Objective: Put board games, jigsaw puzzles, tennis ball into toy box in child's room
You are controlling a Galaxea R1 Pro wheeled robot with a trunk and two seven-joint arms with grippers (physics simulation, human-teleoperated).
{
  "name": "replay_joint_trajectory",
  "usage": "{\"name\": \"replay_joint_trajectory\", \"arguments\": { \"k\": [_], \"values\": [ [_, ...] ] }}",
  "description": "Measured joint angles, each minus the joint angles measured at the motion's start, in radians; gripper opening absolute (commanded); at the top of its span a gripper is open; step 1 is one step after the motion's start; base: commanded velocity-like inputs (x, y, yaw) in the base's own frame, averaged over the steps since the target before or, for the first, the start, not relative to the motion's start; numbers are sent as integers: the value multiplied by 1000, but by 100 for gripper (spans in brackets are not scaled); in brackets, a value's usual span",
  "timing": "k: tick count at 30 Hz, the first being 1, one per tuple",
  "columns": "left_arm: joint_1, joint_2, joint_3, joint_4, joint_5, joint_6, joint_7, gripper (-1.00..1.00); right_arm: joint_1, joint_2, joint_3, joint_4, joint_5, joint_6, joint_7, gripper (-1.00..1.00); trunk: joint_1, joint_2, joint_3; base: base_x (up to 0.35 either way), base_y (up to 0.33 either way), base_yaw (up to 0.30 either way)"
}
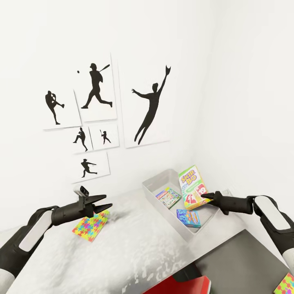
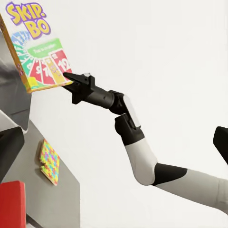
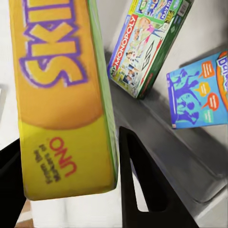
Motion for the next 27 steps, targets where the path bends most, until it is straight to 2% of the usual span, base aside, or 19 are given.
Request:
{"name": "replay_joint_trajectory", "arguments": {
  "k": [2, 5, 10, 12, 14, 16, 21, 24, 27],
  "values": [
    [-1, 0, -1, -2, 0, 1, 1, 100, 0, 0, 19, -2, 5, 0, 0, -100, 0, 0, 0, 0, 0, 0],
    [-1, 0, -4, 2, -4, 0, 1, 100, -2, 0, 32, -5, 44, 0, 0, -100, 0, 0, 0, 0, 0, 0],
    [0, 6, -3, 9, -6, -2, 1, 100, -2, 9, 49, -9, 177, 0, 3, -100, 0, 0, 0, 0, 0, 0],
    [0, 8, 1, 9, -6, -1, 1, 100, -3, 9, 57, -13, 205, 0, 4, -100, 0, 0, 0, 0, 0, 0],
    [0, 9, 13, 9, -6, 1, 0, 100, -3, 3, 63, -26, 218, 0, 6, -100, 0, 0, 0, 0, 0, 0],
    [0, 10, 28, 9, -4, 4, 0, 100, -2, 1, 73, -52, 213, -1, 8, -100, 0, 0, 0, 0, 0, 0],
    [0, 11, 101, -1, -8, 7, 0, 100, -2, -3, 120, -104, 224, -1, 10, -100, 0, 0, 0, 0, 0, 0],
    [-1, 11, 115, -1, -11, 6, 1, 100, -2, -3, 133, -109, 226, 0, 10, -100, 0, 0, 0, 0, 0, 0],
    [-1, 11, 118, -1, -12, 5, 1, 100, -2, -5, 167, -110, 229, 0, 10, -100, 0, 0, 0, 0, 0, 0]
  ]
}}
